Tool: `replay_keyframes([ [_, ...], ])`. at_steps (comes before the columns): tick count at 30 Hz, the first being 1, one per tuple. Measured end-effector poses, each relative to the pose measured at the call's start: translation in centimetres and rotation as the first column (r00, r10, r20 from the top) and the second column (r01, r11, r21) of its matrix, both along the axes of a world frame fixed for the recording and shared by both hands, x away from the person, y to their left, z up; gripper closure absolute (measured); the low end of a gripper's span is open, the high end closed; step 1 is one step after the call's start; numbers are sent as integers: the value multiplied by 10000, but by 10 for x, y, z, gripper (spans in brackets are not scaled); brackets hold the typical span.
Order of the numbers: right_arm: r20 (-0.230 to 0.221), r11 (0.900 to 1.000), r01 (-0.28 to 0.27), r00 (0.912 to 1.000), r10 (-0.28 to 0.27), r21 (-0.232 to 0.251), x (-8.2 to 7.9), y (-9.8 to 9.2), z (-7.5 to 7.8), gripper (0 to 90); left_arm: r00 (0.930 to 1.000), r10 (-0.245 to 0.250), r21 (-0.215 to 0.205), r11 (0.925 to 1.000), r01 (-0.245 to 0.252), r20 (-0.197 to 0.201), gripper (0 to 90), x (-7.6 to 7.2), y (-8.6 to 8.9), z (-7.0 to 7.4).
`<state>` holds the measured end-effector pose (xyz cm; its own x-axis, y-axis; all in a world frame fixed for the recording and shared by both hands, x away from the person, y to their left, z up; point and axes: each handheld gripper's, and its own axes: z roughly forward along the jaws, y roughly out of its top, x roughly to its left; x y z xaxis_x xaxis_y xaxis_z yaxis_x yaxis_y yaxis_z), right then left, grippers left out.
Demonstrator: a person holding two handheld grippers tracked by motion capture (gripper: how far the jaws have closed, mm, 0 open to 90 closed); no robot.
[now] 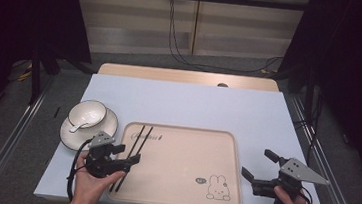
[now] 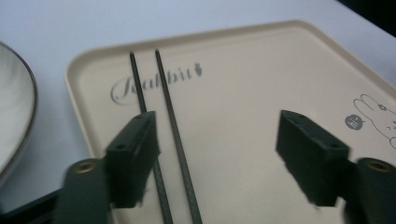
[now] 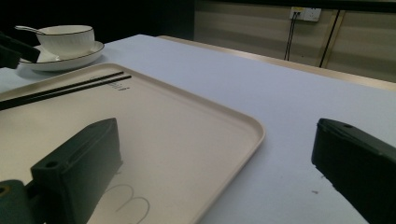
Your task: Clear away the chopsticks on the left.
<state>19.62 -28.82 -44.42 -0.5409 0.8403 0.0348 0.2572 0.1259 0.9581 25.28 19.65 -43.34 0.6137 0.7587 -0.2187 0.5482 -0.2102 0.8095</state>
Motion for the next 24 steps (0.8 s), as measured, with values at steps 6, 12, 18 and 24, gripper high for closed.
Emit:
replay_keyframes([
  [6,31,10000,-17,10000,17,-15,1,0,0,11,9971,123,-118,9999,-114,752,116,-8,17,4],
  [12,19,10000,31,10000,-31,-15,1,0,0,12,9894,102,-329,9994,-55,1446,57,-16,40,7],
  [18,18,10000,20,10000,-20,-23,1,0,0,12,9830,127,-846,9964,29,1829,25,-26,62,10],
  [24,27,10000,39,10000,-39,-14,1,0,0,11,9815,623,-1383,9897,-373,1809,20,-36,83,7],
])
